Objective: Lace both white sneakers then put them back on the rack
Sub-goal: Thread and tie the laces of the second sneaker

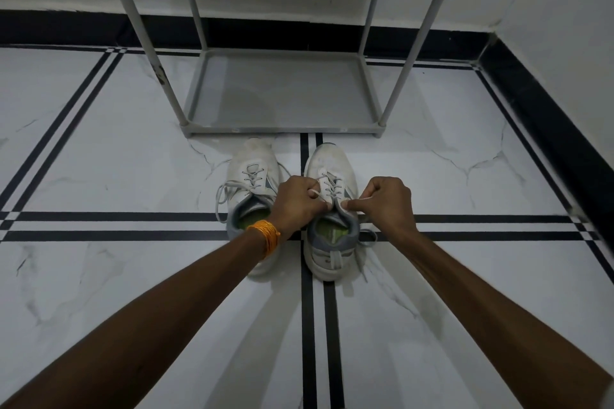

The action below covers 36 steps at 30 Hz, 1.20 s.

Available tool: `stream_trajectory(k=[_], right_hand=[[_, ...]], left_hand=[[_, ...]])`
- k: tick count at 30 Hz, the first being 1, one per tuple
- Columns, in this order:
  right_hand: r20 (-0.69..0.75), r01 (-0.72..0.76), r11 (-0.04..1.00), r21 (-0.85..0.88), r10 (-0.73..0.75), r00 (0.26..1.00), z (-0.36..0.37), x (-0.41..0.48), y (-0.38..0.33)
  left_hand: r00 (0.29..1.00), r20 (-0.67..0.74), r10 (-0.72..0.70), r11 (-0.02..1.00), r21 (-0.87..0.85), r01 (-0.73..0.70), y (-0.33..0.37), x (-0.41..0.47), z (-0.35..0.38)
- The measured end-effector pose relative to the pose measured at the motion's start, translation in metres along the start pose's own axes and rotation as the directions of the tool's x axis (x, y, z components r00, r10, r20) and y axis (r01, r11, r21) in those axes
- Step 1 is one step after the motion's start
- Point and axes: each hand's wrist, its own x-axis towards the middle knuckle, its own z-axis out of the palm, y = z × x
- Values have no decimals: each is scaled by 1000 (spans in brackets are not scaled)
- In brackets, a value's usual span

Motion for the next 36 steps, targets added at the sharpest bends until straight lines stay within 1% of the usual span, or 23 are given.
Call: stream_trajectory(k=[4,6,9,11,14,16,17,19,21,23,24,25,26,28,29,30,31,32,33,34,35,36], right_hand=[[-18,53,998,-41,-53,998,-1,0,-4],[-38,104,992,-69,-107,994,0,0,-6],[-54,196,966,-168,-207,977,5,-2,-11],[-39,239,940,-244,-256,966,7,-4,-15],[32,250,885,-393,-259,965,-3,-4,-19],[87,297,809,-507,-295,952,-17,-2,-25],[113,325,783,-530,-315,942,-25,-2,-31],[164,386,769,-510,-353,921,-40,-2,-46],[175,444,787,-427,-410,895,-53,-2,-65],[173,511,794,-330,-481,860,-64,2,-83],[185,542,785,-298,-510,840,-67,3,-92],[205,573,769,-283,-535,819,-69,5,-98],[228,602,745,-288,-557,799,-70,5,-105],[287,655,684,-320,-589,756,-69,4,-114],[317,677,657,-333,-598,736,-67,3,-118],[340,696,629,-347,-607,718,-66,3,-120],[352,714,605,-352,-621,700,-64,4,-120],[349,722,600,-343,-632,692,-62,5,-120],[339,719,619,-316,-634,695,-61,7,-118],[320,703,657,-271,-628,710,-61,9,-115],[292,681,698,-221,-619,729,-61,9,-112],[258,655,733,-182,-608,751,-61,9,-108]], left_hand=[[999,-19,34,998,47,-33,3,-3,-3],[1000,4,30,998,54,-31,1,-4,-5],[998,60,6,998,55,-10,-1,-4,-10],[998,61,17,994,110,-23,2,-5,-13],[995,39,97,951,290,-104,17,-4,-31],[981,-30,193,908,383,-167,29,0,-50],[966,-64,251,887,416,-202,34,4,-59],[931,-84,355,871,391,-297,45,6,-73],[911,-7,413,867,308,-390,58,2,-76],[889,146,435,854,245,-458,69,-5,-67],[859,225,459,828,241,-506,72,-9,-61],[818,293,495,777,272,-568,72,-12,-54],[770,345,538,695,336,-636,72,-14,-48],[680,392,620,464,515,-720,71,-11,-42],[649,400,647,353,598,-720,71,-9,-42],[646,417,639,255,677,-690,73,-6,-45],[670,445,594,172,743,-646,75,-2,-48],[704,450,550,137,783,-607,77,2,-51],[734,423,531,165,798,-579,78,5,-53],[770,363,524,279,781,-559,81,7,-56],[823,289,488,481,698,-531,83,7,-57],[883,236,405,717,518,-467,86,7,-59]])
